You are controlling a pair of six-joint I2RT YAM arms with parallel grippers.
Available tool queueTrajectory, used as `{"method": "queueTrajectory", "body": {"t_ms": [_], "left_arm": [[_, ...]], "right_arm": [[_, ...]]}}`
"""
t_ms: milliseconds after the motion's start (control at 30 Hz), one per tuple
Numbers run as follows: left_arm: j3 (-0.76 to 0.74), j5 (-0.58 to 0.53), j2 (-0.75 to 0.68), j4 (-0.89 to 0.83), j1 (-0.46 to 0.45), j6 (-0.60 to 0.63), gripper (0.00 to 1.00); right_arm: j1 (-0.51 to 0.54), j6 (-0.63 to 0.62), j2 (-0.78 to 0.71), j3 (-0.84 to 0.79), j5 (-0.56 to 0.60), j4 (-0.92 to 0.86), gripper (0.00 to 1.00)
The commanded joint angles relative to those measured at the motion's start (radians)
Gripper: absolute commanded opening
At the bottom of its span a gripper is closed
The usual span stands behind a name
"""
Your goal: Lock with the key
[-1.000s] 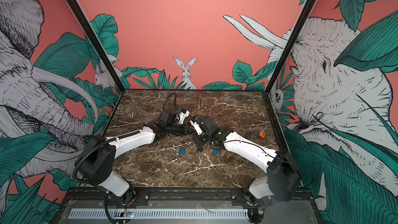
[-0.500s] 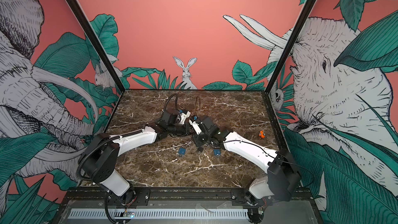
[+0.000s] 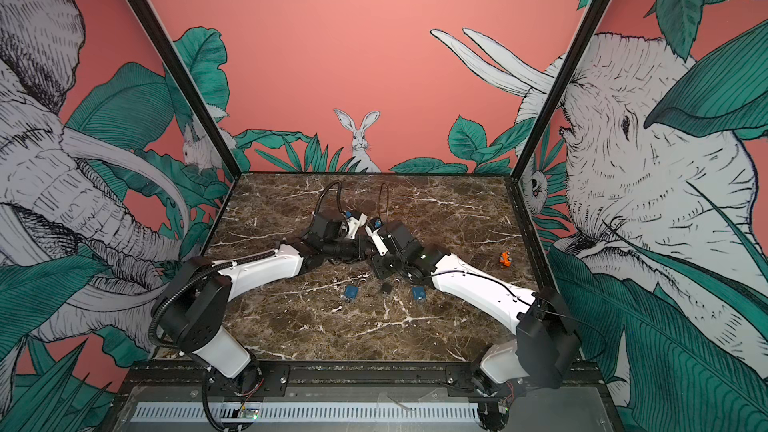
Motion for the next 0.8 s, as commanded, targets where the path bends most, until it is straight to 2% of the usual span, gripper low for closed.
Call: {"method": "queueTrajectory", "body": {"t_ms": [0, 67, 133, 233, 300, 400, 533, 633, 767], "left_arm": [[-0.003, 0.008, -0.029, 0.073, 0.009, -0.053, 0.0], [-0.004, 0.006, -0.046, 0.1, 0.023, -0.122, 0.0], [-0.016, -0.014, -0.063, 0.131, 0.042, -0.211, 0.0], [-0.05, -0.004, -0.068, 0.275, 0.075, -0.395, 0.0], [-0.063, 0.001, -0.07, 0.288, 0.103, -0.49, 0.0], [-0.142, -0.037, -0.06, 0.426, 0.133, -0.655, 0.0], [-0.204, -0.068, 0.011, 0.659, 0.144, -0.855, 0.0], [-0.206, -0.077, 0.025, 0.69, 0.139, -0.894, 0.0], [-0.198, -0.073, -0.008, 0.634, 0.139, -0.884, 0.0]], "right_arm": [[-0.022, 0.041, -0.068, -0.013, 0.036, 0.084, 0.58], [-0.029, 0.043, -0.12, -0.064, 0.093, 0.137, 0.62], [-0.031, -0.008, -0.178, -0.149, 0.141, 0.253, 0.64], [-0.032, -0.111, -0.27, -0.303, 0.172, 0.494, 0.61], [-0.039, -0.141, -0.306, -0.33, 0.197, 0.557, 0.57], [-0.065, -0.211, -0.326, -0.291, 0.065, 0.52, 0.55], [-0.103, -0.23, -0.276, -0.236, -0.067, 0.532, 0.54], [-0.127, -0.222, -0.209, -0.175, -0.172, 0.528, 0.51], [-0.127, -0.207, -0.116, -0.12, -0.271, 0.535, 0.47]]}}
